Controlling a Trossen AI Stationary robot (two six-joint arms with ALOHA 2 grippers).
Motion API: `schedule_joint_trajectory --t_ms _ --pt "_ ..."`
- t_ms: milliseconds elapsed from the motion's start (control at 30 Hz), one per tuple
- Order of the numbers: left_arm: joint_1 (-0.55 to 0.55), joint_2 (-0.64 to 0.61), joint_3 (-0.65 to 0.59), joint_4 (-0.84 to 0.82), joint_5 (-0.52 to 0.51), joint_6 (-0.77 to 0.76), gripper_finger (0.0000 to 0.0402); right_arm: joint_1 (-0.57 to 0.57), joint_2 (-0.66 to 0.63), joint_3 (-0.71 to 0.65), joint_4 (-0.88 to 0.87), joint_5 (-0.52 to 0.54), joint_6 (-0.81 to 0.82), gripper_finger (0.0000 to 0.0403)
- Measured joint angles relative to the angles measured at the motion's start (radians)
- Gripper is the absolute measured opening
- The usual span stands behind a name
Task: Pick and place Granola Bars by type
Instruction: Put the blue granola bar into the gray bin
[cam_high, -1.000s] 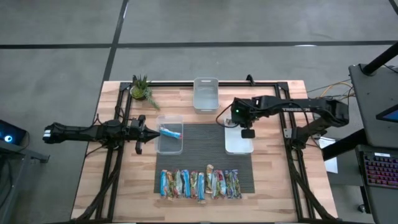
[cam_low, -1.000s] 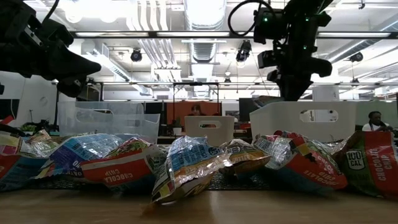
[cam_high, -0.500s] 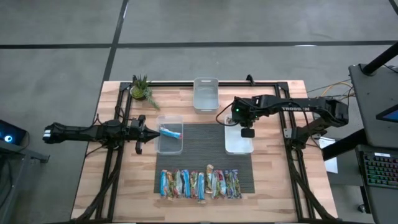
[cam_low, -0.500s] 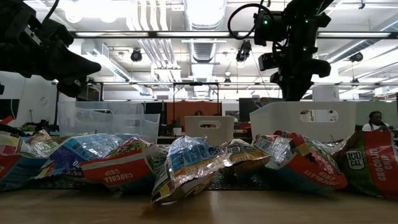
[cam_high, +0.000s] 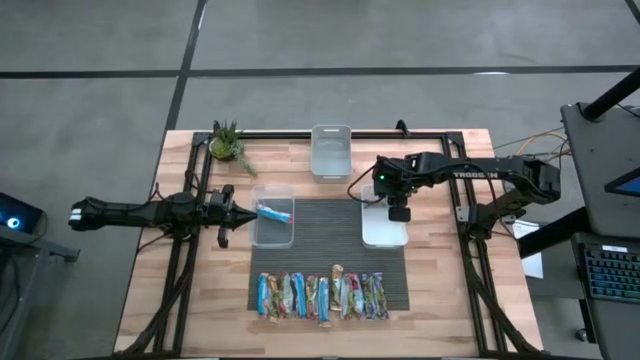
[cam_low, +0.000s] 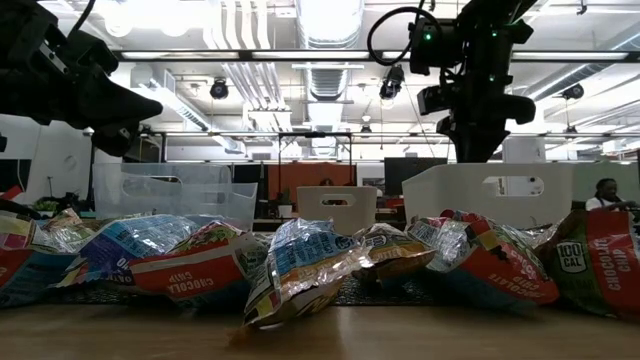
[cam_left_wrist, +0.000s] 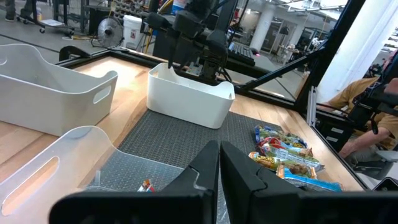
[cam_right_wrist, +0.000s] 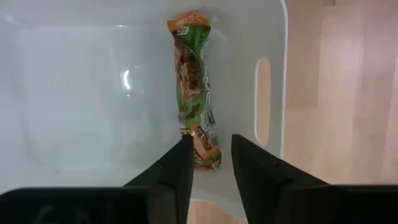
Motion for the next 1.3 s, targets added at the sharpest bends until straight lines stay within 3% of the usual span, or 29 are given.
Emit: schedule_joint_trajectory --t_ms 233,700,1033,1300 --pt "0.0 0.0 0.0 0.0 0.0 0.0 0.0 0.012 0.0 0.0 0.004 -0.041 0.007 0.01" --pt "0.0 0.0 0.0 0.0 0.0 0.0 0.0 0.097 -0.101 0.0 0.005 -0.074 -0.077 0.0011" --pt "0.0 0.0 0.0 0.0 0.0 0.0 0.0 0.204 -0.219 0.007 0.005 -0.175 -0.089 0.0009" --pt "0.0 0.0 0.0 0.0 0.0 0.0 0.0 0.312 -0.233 0.116 0.006 -0.232 -0.106 0.0009"
